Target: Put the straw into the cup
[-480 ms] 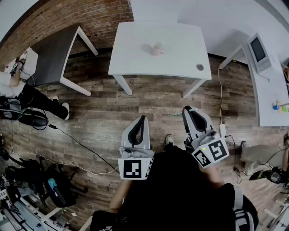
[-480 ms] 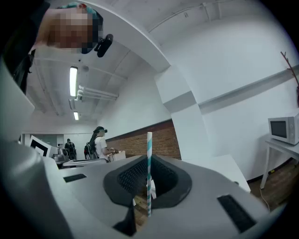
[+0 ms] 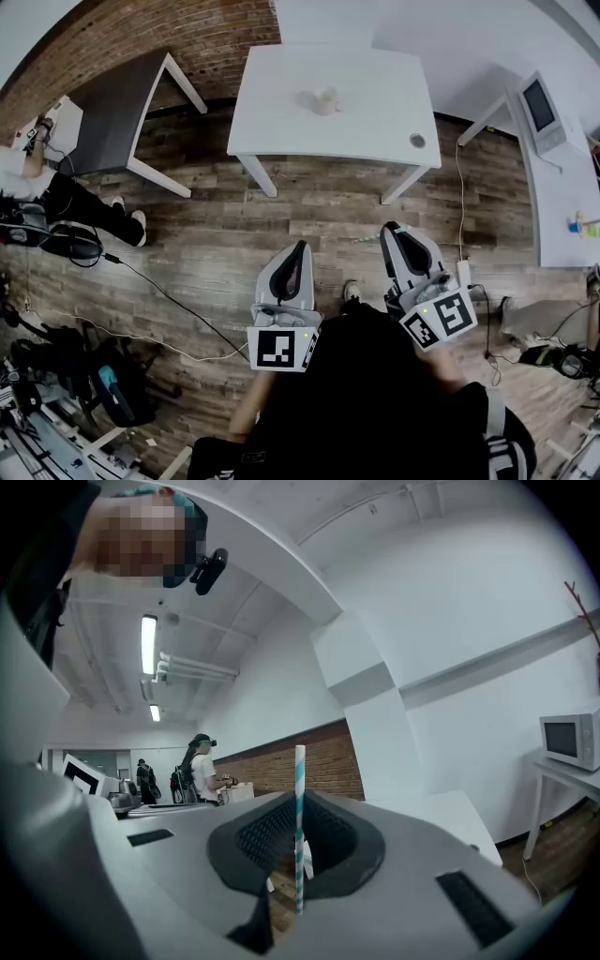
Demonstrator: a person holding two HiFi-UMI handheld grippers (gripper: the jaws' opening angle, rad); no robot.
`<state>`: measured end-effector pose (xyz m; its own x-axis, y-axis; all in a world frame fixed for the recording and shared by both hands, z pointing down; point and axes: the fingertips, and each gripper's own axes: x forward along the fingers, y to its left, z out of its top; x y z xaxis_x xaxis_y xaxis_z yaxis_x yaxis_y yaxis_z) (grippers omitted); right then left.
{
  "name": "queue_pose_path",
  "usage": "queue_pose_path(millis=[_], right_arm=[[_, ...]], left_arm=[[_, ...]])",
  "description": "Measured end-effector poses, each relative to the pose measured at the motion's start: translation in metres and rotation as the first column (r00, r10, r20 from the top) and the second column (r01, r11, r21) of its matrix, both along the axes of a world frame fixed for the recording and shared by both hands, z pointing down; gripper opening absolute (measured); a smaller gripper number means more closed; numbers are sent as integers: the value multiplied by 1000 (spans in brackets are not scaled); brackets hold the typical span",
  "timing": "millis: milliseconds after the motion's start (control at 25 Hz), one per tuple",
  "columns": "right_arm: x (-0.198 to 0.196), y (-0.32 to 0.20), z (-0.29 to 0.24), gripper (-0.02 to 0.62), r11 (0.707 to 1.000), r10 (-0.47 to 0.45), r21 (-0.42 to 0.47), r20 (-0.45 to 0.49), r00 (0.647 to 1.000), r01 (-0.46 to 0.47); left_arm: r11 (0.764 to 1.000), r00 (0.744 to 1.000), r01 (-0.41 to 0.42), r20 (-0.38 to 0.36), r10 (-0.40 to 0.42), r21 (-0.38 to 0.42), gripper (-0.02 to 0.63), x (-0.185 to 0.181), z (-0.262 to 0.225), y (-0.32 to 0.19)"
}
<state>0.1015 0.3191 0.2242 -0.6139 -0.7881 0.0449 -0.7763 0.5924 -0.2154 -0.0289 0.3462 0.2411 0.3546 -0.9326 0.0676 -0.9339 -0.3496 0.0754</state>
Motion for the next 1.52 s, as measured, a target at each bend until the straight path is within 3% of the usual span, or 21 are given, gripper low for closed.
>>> queue_pose_path(millis=[280, 640, 960, 1080, 1520], right_arm=[[10, -4, 7, 23, 1000, -14, -25, 25, 1000, 14], [48, -18, 15, 23, 998, -58, -25, 36, 998, 59], [71, -28, 19, 23, 990, -136, -33, 48, 990, 138], [71, -38, 22, 23, 990, -133, -42, 55, 990, 136], [30, -104, 29, 23, 995, -94, -41, 3, 996, 94]], left_arm=[[1000, 1000, 24, -2, -24, -11, 3, 10, 1, -2], [998, 999, 40, 21, -40, -39, 3, 57, 14, -14], [996, 997, 72, -21, -73, -53, 3, 89, 13, -26], [995, 997, 82, 15, -81, -48, 3, 87, 14, -36], [998, 1000, 29, -1, -29, -56, 3, 50, 32, -113]])
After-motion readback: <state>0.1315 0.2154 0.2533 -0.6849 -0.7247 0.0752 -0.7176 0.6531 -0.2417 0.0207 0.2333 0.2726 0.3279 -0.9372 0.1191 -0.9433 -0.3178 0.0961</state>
